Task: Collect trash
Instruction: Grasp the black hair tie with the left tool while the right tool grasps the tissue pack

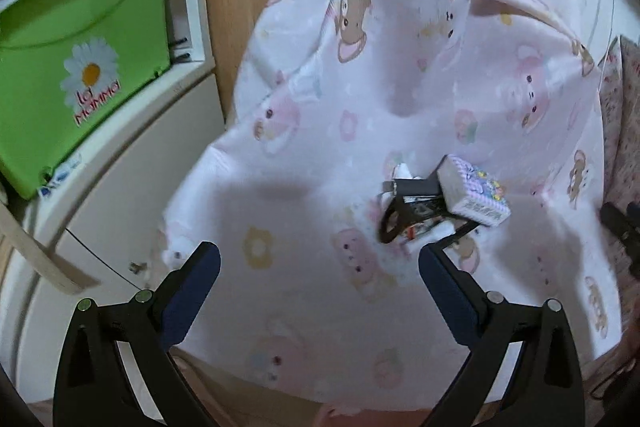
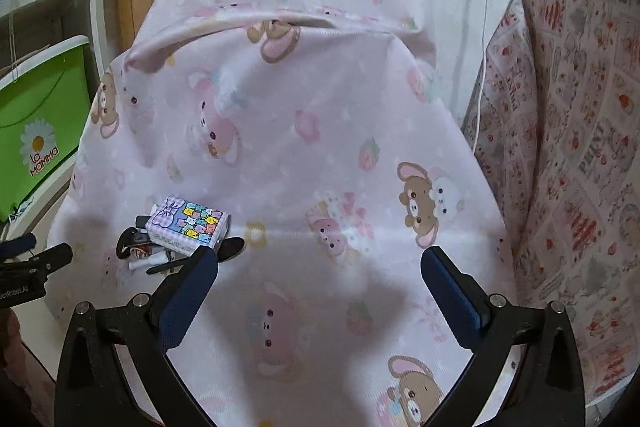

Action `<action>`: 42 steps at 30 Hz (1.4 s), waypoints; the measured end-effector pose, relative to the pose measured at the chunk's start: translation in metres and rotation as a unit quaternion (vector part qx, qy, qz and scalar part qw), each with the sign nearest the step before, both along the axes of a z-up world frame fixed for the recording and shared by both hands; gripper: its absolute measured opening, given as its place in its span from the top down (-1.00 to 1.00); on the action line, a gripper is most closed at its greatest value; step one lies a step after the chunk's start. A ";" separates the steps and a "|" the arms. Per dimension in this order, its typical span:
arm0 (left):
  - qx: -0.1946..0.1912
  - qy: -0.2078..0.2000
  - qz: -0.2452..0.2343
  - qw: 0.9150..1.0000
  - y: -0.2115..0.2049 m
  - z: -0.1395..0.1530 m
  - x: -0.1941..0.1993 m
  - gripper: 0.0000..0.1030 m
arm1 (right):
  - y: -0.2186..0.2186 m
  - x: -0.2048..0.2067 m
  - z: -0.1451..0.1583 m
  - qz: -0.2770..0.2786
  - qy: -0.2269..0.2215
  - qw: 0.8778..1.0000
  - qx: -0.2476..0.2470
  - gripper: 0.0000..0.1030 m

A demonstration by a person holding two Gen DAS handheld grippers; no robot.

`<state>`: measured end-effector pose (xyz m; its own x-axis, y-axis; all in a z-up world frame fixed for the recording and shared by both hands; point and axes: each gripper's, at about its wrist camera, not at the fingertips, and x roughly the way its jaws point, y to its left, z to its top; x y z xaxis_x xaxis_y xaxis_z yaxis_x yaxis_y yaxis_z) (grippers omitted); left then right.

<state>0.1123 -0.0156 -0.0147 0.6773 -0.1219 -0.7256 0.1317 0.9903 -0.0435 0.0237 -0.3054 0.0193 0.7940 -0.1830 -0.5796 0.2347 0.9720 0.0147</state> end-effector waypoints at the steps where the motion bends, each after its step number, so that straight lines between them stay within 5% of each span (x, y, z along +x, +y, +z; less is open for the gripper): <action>1: -0.003 0.002 -0.001 1.000 -0.002 -0.001 0.001 -0.83 | 0.000 0.001 -0.001 -0.001 0.002 1.000 0.000 -0.99; 10: -0.035 0.037 -0.035 0.998 -0.026 -0.022 0.026 0.15 | 0.010 0.012 -0.008 0.010 0.014 1.000 -0.025 -0.99; 14: -0.050 0.059 -0.048 0.996 -0.039 -0.033 0.036 0.27 | 0.015 0.013 -0.008 0.013 0.014 0.999 -0.040 -0.99; 21: -0.021 0.049 -0.062 0.997 -0.056 -0.035 0.042 0.31 | 0.015 0.016 -0.012 0.014 0.023 0.999 -0.038 -0.99; 26: -0.044 0.067 -0.065 0.995 -0.051 -0.039 0.048 0.64 | 0.016 0.014 -0.013 0.012 0.024 0.999 -0.047 -0.99; 29: -0.092 0.085 -0.071 0.990 -0.044 -0.037 0.050 0.91 | 0.016 0.014 -0.013 0.012 0.024 0.998 -0.050 -0.99; 38: -0.109 0.058 -0.076 0.989 -0.036 -0.012 0.037 0.93 | 0.008 0.013 -0.012 0.005 0.025 0.999 -0.040 -0.99; 42: -0.075 0.034 -0.067 0.994 -0.030 -0.001 0.026 0.92 | 0.010 0.013 -0.012 0.012 0.025 0.999 -0.033 -0.99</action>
<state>0.1386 -0.0456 -0.0162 0.5969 -0.3189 -0.7362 0.2544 0.9455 -0.2033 0.0369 -0.2949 0.0068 0.7693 -0.2034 -0.6056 0.2107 0.9757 -0.0600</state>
